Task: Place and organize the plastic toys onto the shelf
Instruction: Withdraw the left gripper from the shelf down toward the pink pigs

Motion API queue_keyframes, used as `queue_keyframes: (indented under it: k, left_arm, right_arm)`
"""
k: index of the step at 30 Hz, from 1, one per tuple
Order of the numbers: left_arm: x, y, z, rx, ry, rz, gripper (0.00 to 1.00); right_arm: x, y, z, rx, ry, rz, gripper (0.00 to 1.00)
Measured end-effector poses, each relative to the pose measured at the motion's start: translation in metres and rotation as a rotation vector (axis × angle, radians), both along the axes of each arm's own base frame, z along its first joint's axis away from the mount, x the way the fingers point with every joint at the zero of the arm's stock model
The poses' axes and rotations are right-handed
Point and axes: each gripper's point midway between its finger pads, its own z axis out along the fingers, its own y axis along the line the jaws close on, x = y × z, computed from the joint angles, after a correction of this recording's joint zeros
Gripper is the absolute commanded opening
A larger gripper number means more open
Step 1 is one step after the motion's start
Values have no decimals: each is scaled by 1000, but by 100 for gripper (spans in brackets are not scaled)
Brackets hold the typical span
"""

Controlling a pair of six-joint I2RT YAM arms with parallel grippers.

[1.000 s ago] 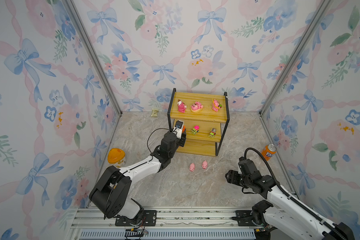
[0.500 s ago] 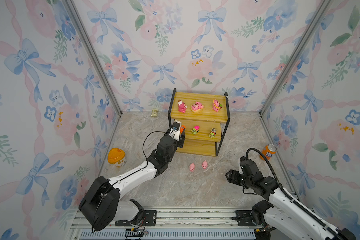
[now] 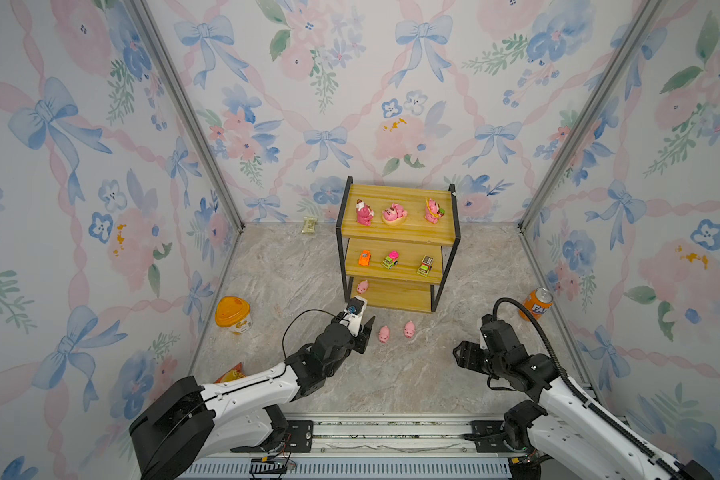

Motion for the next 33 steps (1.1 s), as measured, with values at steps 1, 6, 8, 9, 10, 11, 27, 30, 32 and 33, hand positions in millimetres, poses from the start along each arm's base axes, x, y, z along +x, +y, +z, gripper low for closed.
queue_keyframes:
  k: [1,6,8,9,10,11,27,30,32,33]
  left_arm:
    - [-8,-3,-10,0,29,-15,54]
    - [-31,-17,-44,7,134,-46,52]
    - [-34,-19,-56,16,163,-38,52]
    - [-34,-19,-62,19,178,-31,52]
    - [-34,-19,-67,19,186,-25,53]
    - [-34,-19,-73,19,195,-19,53]
    - [-27,-45,-112,8,242,-16,52]
    - [-22,-54,-113,-7,240,-15,50]
    - [-19,-61,-113,-16,237,-15,48]
    - [-17,-64,-113,-22,237,-13,47]
  right_arm:
    - [1,0,1,0,-1,1,71]
    - [1,1,2,2,-5,1,71]
    - [1,1,2,2,-5,1,71]
    - [1,1,2,2,-5,1,71]
    - [1,1,2,1,-4,2,71]
    - [1,1,2,2,-5,2,71]
    - [2,1,4,3,-17,2,71]
    - [2,1,2,-5,-9,-1,71]
    - [2,0,1,-11,-4,-3,71]
    - [2,0,0,-12,-2,-3,71]
